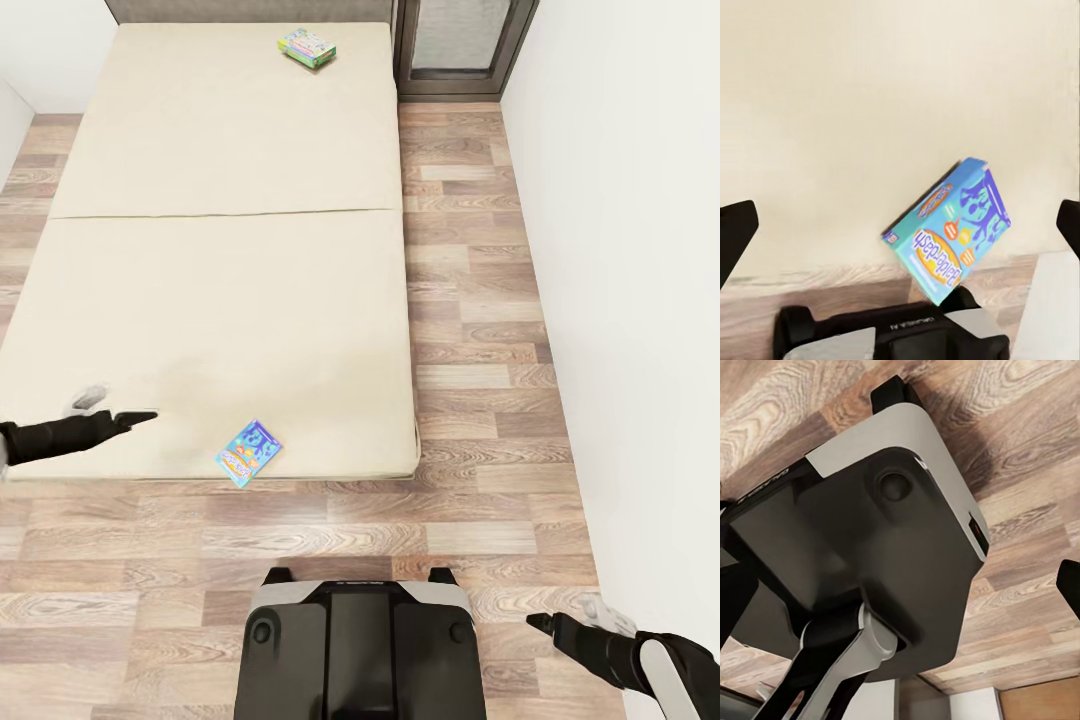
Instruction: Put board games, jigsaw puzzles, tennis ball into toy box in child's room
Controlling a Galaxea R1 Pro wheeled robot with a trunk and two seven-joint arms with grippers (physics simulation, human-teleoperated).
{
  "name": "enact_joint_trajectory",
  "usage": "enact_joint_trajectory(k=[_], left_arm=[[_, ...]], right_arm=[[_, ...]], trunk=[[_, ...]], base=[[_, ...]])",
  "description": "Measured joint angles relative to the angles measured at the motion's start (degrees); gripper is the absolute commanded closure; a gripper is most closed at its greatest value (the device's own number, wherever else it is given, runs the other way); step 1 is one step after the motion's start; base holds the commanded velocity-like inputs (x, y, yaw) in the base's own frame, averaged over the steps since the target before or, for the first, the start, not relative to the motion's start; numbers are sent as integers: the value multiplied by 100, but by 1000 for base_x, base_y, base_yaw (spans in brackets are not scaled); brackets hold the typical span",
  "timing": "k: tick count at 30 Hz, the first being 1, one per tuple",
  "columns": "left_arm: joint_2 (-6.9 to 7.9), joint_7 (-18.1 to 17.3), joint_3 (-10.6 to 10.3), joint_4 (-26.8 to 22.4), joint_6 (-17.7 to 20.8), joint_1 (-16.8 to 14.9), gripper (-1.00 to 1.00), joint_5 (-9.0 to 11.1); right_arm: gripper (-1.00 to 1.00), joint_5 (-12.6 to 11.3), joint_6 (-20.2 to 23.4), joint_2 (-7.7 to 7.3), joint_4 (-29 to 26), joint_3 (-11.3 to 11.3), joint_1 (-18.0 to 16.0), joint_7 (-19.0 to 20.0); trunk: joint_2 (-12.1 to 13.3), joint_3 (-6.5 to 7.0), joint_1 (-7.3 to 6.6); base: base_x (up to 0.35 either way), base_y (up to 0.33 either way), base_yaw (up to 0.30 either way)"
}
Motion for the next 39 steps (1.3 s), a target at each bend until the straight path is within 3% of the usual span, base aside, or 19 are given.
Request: enact_joint_trajectory(k=[1,2,5,10,13,18,19,28,35,39], left_arm=[[77,-276,11,2,1,101,-100,3],[207,-802,32,4,-9,298,-100,3],[345,-1545,55,6,-31,612,-100,5],[442,-2439,73,8,-59,1129,-100,-2],[457,-2816,78,8,-73,1523,-100,5],[434,-3007,82,20,-191,1898,-100,15],[427,-3024,82,65,-287,1993,-100,17],[403,-3025,105,311,-577,2157,-100,17],[404,-3025,115,336,-627,2172,-100,21],[401,-3025,114,341,-641,2174,-100,26]], right_arm=[[-100,-5,-25,0,-1,0,0,7],[-100,-20,-79,0,-2,0,3,19],[-100,-39,-142,-4,-3,1,6,52],[-100,-60,-190,-8,-7,-34,19,202],[-100,-66,-201,-9,-12,-173,40,507],[-100,-55,-210,-10,-28,-411,65,1194],[-100,-51,-211,-7,-33,-481,73,1527],[-100,-37,-224,21,-2,-629,-25,2859],[-100,-35,-378,159,329,-593,-416,3389],[-100,-26,-674,361,774,-479,-773,3698]], trunk=[[0,0,0],[0,0,0],[0,0,0],[0,0,0],[0,0,0],[0,0,0],[0,0,0],[0,0,1],[0,0,1],[0,0,1]], base=[[0,0,0],[0,0,0],[0,0,0],[0,0,0],[0,0,0],[0,0,0],[0,0,0],[0,0,0],[0,0,0],[0,0,0]])
